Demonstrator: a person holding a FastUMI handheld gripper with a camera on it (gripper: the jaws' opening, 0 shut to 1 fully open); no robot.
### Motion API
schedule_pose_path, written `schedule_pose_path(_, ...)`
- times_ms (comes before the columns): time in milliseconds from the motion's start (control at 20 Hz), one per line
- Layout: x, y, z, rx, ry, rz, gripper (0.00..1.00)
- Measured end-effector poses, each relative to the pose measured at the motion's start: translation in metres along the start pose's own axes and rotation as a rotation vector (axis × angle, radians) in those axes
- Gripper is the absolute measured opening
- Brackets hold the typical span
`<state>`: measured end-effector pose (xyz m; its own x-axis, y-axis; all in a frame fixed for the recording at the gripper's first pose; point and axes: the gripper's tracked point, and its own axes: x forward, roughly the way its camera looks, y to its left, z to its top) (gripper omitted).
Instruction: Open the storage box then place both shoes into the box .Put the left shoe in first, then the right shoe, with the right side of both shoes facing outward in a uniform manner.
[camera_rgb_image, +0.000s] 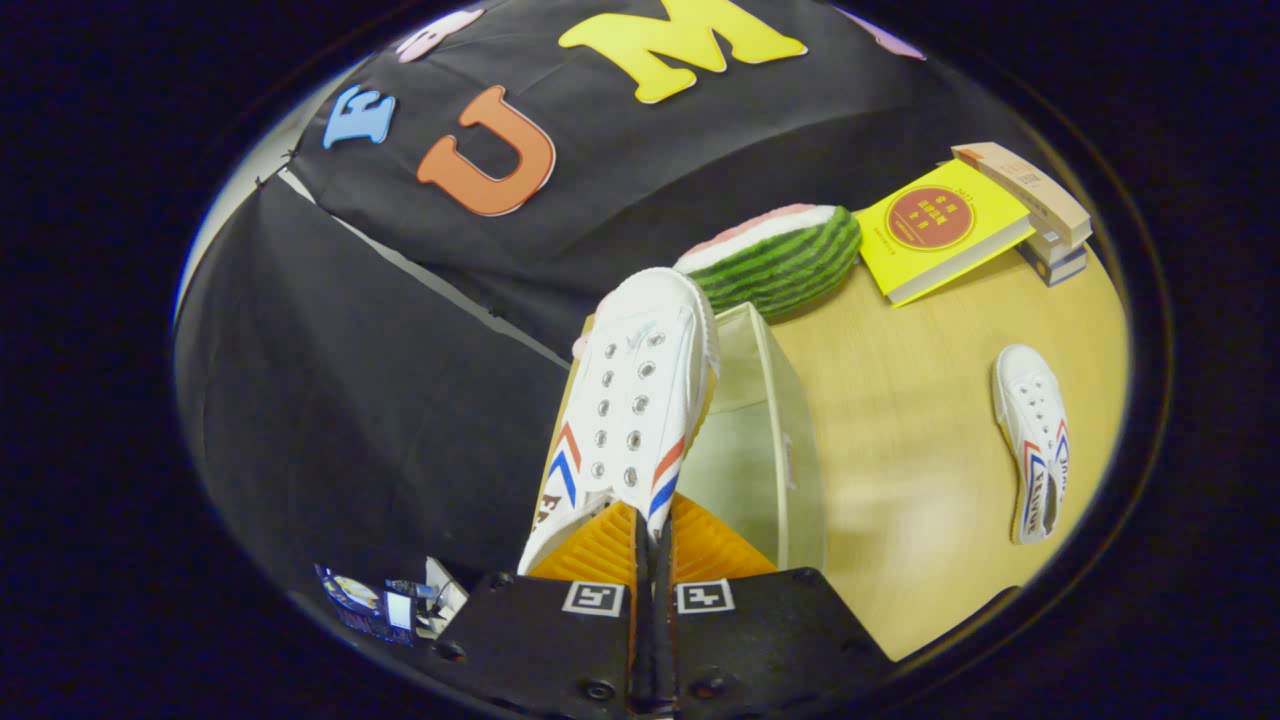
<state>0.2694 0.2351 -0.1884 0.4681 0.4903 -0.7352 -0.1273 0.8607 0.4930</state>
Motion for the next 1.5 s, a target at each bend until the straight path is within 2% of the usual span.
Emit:
schedule_pose_path(500, 0.073, 0.001, -0.048, -0.072, 0.054, -0.11, 0.06)
schedule_pose_path(700, 0.094, 0.001, -0.052, -0.072, 0.072, -0.086, 0.08)
schedule_pose_path(750, 0.097, 0.006, -0.046, -0.077, 0.049, -0.081, 0.32)
schedule_pose_path(900, 0.067, 0.014, -0.031, -0.126, -0.009, -0.089, 1.0)
schedule_pose_path(1100, 0.031, 0.003, -0.017, -0.178, -0.027, -0.109, 1.0)
schedule_pose_path(1350, -0.017, -0.045, 0.003, -0.247, -0.073, -0.223, 1.0)
schedule_pose_path(1500, -0.037, -0.08, 0.005, -0.199, -0.059, -0.263, 1.0)
